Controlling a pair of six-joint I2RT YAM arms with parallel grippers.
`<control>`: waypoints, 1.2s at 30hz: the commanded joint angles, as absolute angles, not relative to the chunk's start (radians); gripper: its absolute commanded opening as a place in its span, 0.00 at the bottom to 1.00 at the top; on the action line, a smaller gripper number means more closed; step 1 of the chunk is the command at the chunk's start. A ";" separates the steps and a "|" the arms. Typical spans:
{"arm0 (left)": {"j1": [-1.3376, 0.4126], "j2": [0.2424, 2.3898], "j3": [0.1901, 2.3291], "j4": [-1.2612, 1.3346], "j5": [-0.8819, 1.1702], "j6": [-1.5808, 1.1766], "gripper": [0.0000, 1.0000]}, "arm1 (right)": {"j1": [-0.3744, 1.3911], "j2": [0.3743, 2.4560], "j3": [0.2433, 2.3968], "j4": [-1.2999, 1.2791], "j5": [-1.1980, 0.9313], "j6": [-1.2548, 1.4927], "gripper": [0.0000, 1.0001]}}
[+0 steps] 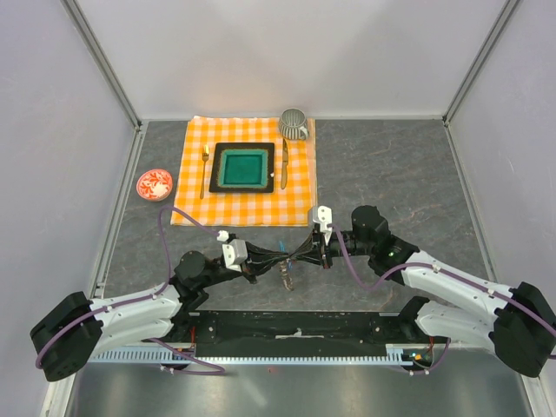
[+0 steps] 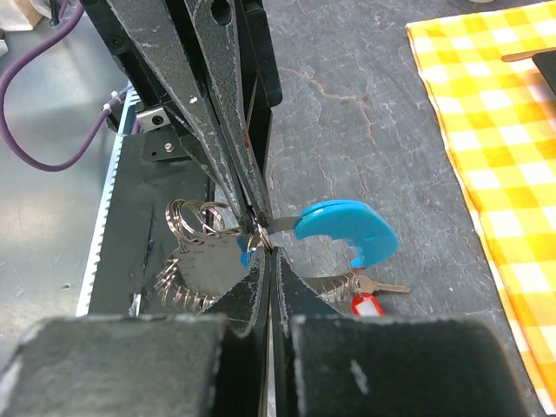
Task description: Put the keys on the keyring
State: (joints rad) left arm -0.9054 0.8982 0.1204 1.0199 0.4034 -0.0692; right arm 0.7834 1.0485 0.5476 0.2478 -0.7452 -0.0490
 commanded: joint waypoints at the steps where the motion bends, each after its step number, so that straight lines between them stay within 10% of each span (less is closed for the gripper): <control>1: -0.913 0.888 0.141 1.080 0.422 -0.055 0.02 | 0.788 1.034 0.615 0.221 -0.752 -0.086 0.00; 19: -0.911 0.874 0.190 0.816 0.420 -0.026 0.27 | 0.879 1.083 0.980 -0.432 -0.444 -0.383 0.00; 36: -0.913 0.689 0.195 0.572 0.284 0.044 0.46 | 1.017 1.167 1.015 -0.499 -0.112 -0.480 0.00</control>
State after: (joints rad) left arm -0.9058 0.6899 0.1616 0.6239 0.3233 -0.0242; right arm 0.9939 1.1545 0.9871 -0.5198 -0.1741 -0.4473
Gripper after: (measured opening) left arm 0.449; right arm 0.005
